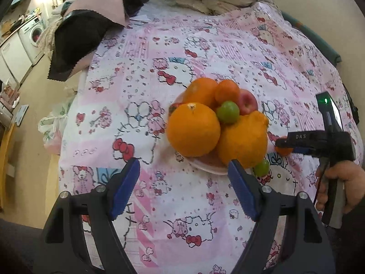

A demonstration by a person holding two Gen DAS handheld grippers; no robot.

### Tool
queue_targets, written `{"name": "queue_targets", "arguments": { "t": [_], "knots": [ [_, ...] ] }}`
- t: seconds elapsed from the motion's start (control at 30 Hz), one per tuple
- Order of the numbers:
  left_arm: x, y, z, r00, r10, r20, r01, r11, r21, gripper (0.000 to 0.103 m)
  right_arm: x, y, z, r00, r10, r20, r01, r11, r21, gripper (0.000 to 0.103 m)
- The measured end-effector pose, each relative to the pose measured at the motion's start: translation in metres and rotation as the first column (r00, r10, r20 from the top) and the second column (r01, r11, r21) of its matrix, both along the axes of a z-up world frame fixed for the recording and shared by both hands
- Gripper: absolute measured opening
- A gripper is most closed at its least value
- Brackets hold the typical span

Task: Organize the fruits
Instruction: 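Grasp the second mandarin with the right tool while the left tool grasps the second lime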

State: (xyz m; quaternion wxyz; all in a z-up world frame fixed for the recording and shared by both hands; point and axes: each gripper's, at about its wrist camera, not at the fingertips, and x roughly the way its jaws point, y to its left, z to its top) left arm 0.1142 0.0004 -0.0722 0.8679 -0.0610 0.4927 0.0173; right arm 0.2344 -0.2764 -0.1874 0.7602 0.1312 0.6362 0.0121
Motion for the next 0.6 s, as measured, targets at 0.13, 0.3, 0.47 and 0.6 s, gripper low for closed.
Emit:
{"name": "queue_targets", "arguments": {
  "t": [0.13, 0.3, 0.47, 0.6],
  "knots": [
    [0.004, -0.014, -0.01, 0.999, -0.035, -0.023, 0.035, 0.999, 0.001, 0.077, -0.004, -0.009, 0.018, 0.999, -0.023, 0.04, 0.021, 0.998, 0.064, 0.048],
    [0.009, -0.046, -0.032, 0.992, -0.075, -0.098, 0.073, 0.997, -0.029, 0.076, -0.018, -0.034, 0.053, 0.991, -0.082, 0.108, 0.061, 0.982, 0.179, 0.048],
    [0.018, -0.092, -0.059, 0.978, -0.109, -0.18, 0.093, 0.991, -0.098, 0.062, -0.027, -0.052, 0.09, 0.975, -0.114, 0.192, 0.065, 0.968, 0.243, 0.048],
    [0.027, -0.123, -0.076, 0.971, -0.103, -0.216, 0.079, 0.99, -0.116, 0.06, -0.029, -0.061, 0.106, 0.966, -0.135, 0.219, 0.065, 0.952, 0.298, 0.048]
  ]
}}
